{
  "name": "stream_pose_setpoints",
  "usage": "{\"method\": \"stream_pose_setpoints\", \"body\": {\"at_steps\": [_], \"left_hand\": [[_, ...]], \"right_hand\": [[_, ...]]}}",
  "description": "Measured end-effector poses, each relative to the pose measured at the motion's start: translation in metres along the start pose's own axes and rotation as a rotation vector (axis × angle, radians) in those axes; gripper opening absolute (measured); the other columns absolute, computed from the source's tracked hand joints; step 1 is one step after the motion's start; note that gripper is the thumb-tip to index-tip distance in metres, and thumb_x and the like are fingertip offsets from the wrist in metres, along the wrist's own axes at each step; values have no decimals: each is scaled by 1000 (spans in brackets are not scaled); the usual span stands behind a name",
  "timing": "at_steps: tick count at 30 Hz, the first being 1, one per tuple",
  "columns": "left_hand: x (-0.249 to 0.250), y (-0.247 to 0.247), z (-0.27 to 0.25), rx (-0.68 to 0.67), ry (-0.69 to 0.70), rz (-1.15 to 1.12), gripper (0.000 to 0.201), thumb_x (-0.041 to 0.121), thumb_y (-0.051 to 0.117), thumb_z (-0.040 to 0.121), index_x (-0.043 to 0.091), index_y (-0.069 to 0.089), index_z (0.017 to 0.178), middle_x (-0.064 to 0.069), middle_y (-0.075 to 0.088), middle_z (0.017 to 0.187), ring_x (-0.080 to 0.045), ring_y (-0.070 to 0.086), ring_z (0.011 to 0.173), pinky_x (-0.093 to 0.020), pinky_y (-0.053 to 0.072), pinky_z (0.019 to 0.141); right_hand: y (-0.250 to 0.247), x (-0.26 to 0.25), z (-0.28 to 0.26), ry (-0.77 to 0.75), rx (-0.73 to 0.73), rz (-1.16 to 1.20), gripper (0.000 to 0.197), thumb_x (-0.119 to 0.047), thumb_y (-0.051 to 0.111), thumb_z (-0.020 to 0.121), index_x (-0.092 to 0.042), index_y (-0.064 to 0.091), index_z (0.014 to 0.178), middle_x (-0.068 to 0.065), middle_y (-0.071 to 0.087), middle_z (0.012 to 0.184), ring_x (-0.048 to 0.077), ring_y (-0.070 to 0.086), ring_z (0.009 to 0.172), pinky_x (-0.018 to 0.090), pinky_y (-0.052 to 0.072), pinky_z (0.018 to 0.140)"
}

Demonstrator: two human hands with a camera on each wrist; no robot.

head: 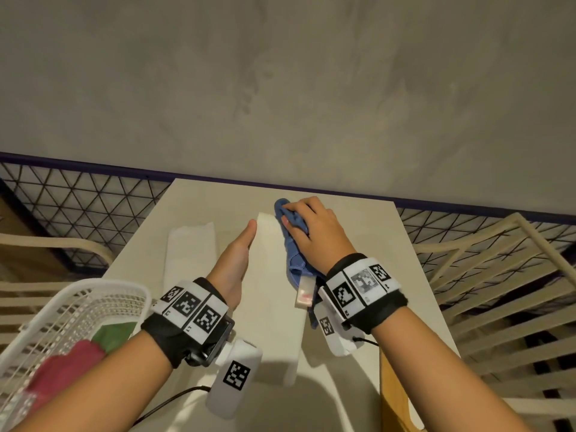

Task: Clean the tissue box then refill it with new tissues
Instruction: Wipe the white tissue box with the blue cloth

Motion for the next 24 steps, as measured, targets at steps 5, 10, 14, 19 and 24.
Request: {"method": "stream_pose_setpoints", "body": {"at_steps": [5, 10, 14, 19, 24], "left_hand": [[-3, 11, 0, -106, -68, -158, 61, 59, 27, 91, 17, 56, 124, -11, 69, 111, -23, 64, 102, -37, 49, 94], [22, -4, 7, -90, -18, -282, 73, 63, 20, 90, 9, 69, 94, -12, 75, 77, -21, 73, 67, -37, 55, 73], [36, -34, 11, -9, 68, -373, 63, 61, 21, 91, 16, 61, 109, -7, 75, 90, -21, 68, 80, -36, 45, 76], [37, -43, 6, 14, 95, -415, 66, 63, 18, 90, 19, 52, 127, -3, 74, 92, -18, 63, 92, -34, 46, 77], [39, -13, -2, -70, 110, -341, 65, 62, 14, 91, 19, 61, 105, -1, 76, 86, -16, 68, 86, -34, 46, 77]], "right_hand": [[3, -43, -23, -205, 115, -344, 54, -17, 80, 54, -13, 67, 107, 6, 64, 117, 28, 51, 111, 41, 40, 97], [57, -67, -65, -494, 29, -391, 59, -16, 85, 50, -16, 69, 106, -1, 69, 112, 18, 58, 110, 41, 29, 103], [72, -66, -107, -670, -27, -334, 35, -6, 56, 74, -23, 70, 102, -2, 68, 117, 29, 64, 105, 44, 46, 96], [67, -44, -114, -655, -102, -437, 58, -33, 84, 57, -40, 63, 110, -13, 63, 121, 24, 55, 115, 23, 53, 70], [43, -12, -96, -602, 52, -385, 48, -24, 58, 76, -30, 48, 123, -1, 44, 135, 31, 33, 120, 37, 48, 91]]}}
Point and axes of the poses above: each hand's wrist, its own z-axis towards the middle knuckle, its own y-axis out of the palm, x = y × z, the point moved 9 cm from there along z, towards the middle knuckle
